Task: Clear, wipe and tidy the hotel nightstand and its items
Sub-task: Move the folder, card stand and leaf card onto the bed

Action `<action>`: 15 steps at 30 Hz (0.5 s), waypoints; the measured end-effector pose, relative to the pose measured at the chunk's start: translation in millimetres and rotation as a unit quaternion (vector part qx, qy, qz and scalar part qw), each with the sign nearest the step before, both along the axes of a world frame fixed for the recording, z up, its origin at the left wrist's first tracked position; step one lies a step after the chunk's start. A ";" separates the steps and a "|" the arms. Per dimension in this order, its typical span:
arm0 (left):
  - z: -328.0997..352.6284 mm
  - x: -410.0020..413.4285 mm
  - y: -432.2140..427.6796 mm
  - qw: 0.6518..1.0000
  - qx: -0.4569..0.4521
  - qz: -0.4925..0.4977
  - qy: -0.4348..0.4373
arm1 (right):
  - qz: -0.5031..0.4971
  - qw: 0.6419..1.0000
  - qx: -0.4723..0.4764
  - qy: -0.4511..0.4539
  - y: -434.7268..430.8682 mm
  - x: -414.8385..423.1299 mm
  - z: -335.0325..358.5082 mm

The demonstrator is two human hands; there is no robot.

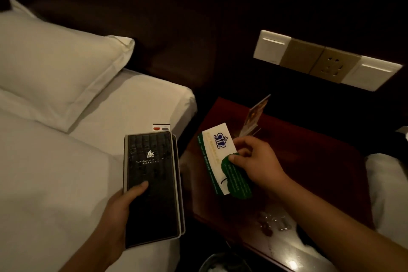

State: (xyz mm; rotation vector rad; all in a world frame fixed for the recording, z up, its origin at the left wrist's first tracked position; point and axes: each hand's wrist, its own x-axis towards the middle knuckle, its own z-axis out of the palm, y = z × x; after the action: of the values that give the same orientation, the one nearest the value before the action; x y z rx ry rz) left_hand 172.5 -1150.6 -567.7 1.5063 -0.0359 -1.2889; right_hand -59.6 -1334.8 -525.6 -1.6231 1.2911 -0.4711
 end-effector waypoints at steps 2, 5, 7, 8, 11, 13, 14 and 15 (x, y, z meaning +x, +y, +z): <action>1.9 11.6 16.5 1.000 0.001 0.022 -0.004 | 0.019 1.000 -0.008 0.005 8.5 22.2 2.2; 4.4 34.1 45.6 0.999 0.001 0.051 -0.011 | 0.053 0.998 -0.016 0.008 24.4 60.1 3.6; 5.8 52.4 69.3 0.997 0.003 0.072 -0.017 | 0.086 0.996 -0.019 0.013 38.4 89.6 4.4; 6.6 62.2 82.5 0.996 0.005 0.083 -0.017 | 0.104 0.994 -0.022 0.017 46.6 105.7 4.7; 8.0 94.3 125.2 0.993 0.010 0.117 -0.019 | 0.143 0.989 -0.017 0.017 75.5 155.6 4.4; 7.6 117.9 157.4 0.990 0.015 0.139 -0.019 | 0.164 0.986 -0.013 0.018 98.7 189.9 3.6; 7.1 129.5 174.2 0.989 0.021 0.148 -0.019 | 0.177 0.984 -0.013 0.020 110.9 206.4 3.5; 6.6 141.3 192.5 0.987 0.027 0.156 -0.020 | 0.193 0.981 -0.013 0.023 123.5 223.8 3.6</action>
State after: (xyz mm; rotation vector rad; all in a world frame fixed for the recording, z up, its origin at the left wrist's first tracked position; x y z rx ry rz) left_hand 313.8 -958.1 -561.2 1.5155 0.2036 -1.0150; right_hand 164.2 -1211.2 -522.0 -1.8617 0.9712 -0.2120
